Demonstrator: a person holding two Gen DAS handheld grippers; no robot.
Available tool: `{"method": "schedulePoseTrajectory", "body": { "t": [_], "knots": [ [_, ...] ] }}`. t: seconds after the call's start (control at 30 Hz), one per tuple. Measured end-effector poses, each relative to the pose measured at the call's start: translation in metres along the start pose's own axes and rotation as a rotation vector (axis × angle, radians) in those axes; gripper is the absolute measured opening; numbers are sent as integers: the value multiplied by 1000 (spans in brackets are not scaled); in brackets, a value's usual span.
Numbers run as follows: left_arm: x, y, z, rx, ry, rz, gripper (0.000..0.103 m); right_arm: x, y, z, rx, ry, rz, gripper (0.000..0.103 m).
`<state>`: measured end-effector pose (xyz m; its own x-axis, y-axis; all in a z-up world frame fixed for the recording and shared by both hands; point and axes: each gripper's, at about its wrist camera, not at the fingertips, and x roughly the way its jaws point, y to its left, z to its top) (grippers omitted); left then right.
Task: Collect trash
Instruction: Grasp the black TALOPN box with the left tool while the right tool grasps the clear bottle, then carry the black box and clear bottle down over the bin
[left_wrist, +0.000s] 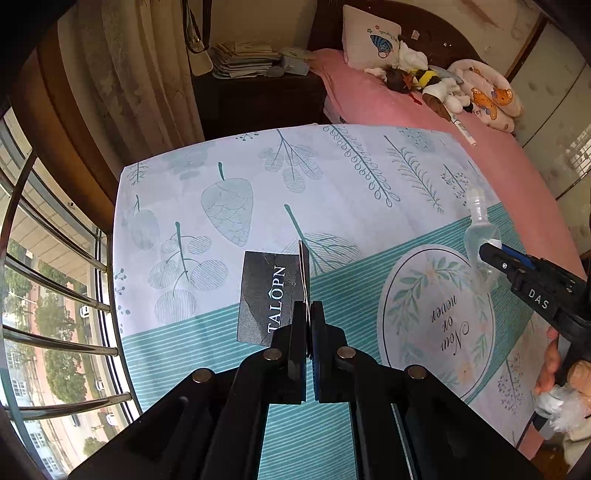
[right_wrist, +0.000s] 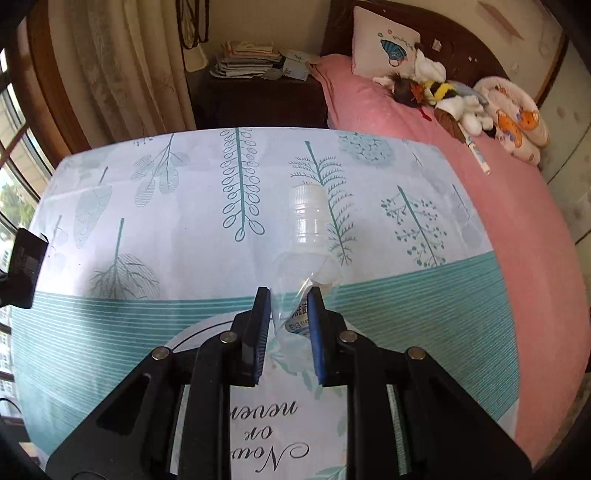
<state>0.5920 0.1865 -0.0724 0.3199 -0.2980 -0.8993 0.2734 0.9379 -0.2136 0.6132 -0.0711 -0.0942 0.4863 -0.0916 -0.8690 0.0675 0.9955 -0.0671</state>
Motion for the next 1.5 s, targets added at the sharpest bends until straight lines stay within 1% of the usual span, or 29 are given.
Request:
{"method": "schedulePoseTrajectory", "body": {
  "t": [0.13, 0.27, 0.4, 0.53, 0.67, 0.8, 0.93, 1.0, 1.13, 1.2, 1.33, 1.5],
  "knots": [
    [-22, -28, -23, 21, -6, -13, 2, -45, -34, -30, 106, -21, 88, 17],
    [-48, -64, -53, 26, -11, -26, 2, -94, -61, -67, 186, -49, 182, 17],
    [-80, -108, -95, 13, -23, -53, 2, -140, -89, -109, 237, -80, 253, 17],
    [-114, -156, -145, -7, -43, -61, 2, -181, -116, -156, 258, -77, 335, 17],
    [-145, -207, -200, -33, -62, -52, 2, -227, -142, -204, 215, -90, 402, 17],
    [-171, -255, -258, -71, -88, -23, 2, -271, -170, -257, 175, -93, 485, 17],
    [-187, -292, -317, -103, -89, 9, 2, -304, -193, -309, 104, -73, 529, 17],
    [-189, -306, -344, -115, -75, 29, 2, -318, -203, -334, 68, -60, 549, 17],
    [-188, -324, -392, -126, -27, 60, 2, -337, -218, -378, -2, -24, 562, 17],
    [-183, -330, -407, -124, 1, 77, 2, -339, -222, -394, -20, -4, 562, 17],
    [-168, -332, -430, -133, 55, 95, 2, -335, -225, -426, -37, 45, 565, 17],
    [-141, -327, -454, -145, 115, 99, 2, -317, -220, -452, -45, 100, 563, 17]
  ]
}}
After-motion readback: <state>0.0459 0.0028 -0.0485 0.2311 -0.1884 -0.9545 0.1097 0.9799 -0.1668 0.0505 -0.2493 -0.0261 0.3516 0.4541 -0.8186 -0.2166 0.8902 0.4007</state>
